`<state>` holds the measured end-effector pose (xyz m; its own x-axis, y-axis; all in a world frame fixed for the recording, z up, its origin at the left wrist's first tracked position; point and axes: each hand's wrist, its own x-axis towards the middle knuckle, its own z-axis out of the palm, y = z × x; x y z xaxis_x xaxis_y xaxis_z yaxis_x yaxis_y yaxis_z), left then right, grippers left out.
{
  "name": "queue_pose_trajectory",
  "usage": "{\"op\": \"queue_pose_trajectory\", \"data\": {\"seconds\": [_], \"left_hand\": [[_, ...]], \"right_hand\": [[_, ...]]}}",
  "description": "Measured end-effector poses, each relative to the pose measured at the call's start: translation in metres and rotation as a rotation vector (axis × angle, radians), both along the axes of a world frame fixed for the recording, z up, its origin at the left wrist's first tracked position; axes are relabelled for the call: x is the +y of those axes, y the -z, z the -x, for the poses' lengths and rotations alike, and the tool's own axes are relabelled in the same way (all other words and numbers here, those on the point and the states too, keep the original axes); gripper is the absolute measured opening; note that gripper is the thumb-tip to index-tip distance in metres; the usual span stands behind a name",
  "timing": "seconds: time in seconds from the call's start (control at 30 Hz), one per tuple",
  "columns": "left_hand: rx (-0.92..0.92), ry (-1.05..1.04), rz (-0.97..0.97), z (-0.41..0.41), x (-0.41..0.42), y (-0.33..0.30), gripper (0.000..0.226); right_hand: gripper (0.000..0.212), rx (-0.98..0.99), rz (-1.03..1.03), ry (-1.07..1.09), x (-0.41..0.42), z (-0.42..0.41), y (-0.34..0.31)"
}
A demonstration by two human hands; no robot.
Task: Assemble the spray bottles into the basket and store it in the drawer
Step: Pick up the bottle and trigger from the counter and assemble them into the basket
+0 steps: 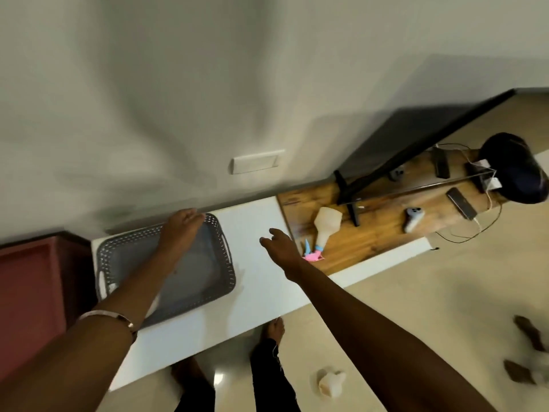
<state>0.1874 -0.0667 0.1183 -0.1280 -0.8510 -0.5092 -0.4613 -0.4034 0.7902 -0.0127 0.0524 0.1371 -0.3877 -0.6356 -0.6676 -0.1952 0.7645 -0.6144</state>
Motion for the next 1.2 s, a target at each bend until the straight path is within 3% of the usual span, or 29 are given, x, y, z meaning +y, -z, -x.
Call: {"op": "queue_pose_trajectory", "data": {"seconds": [0.37,0.57,0.7,0.8,0.87,0.97,1.2], "left_hand": [[0.045,0.138,-0.209,0.208,0.047,0.052,0.046],[0.028,0.201,-0.270,0.309,0.050,0.086,0.052],[0.045,0.208,-0.292,0.349,0.052,0.107,0.065],[-0.007,0.221,-0.286,0.367,0.050,0.120,0.076],[-0.053,0.260,-0.238,0.376,0.050,0.124,0.070],[-0.022,0.300,-0.199,0.384,0.054,0.132,0.055],[-0.056,0.308,-0.265,0.381,0.060,0.152,0.064]], "right_hand": [[0.052,-0.001,-0.052,0.155,0.024,0.198,0.035],[0.053,0.090,-0.045,0.096,0.018,0.270,0.074],[0.062,0.129,-0.069,0.064,0.007,0.292,0.101],[0.086,0.126,-0.076,0.027,0.000,0.296,0.120],[0.095,0.141,-0.041,-0.025,-0.003,0.294,0.128],[0.102,0.200,-0.006,-0.160,-0.006,0.291,0.142],[0.098,0.258,0.021,-0.156,-0.002,0.286,0.159]]}}
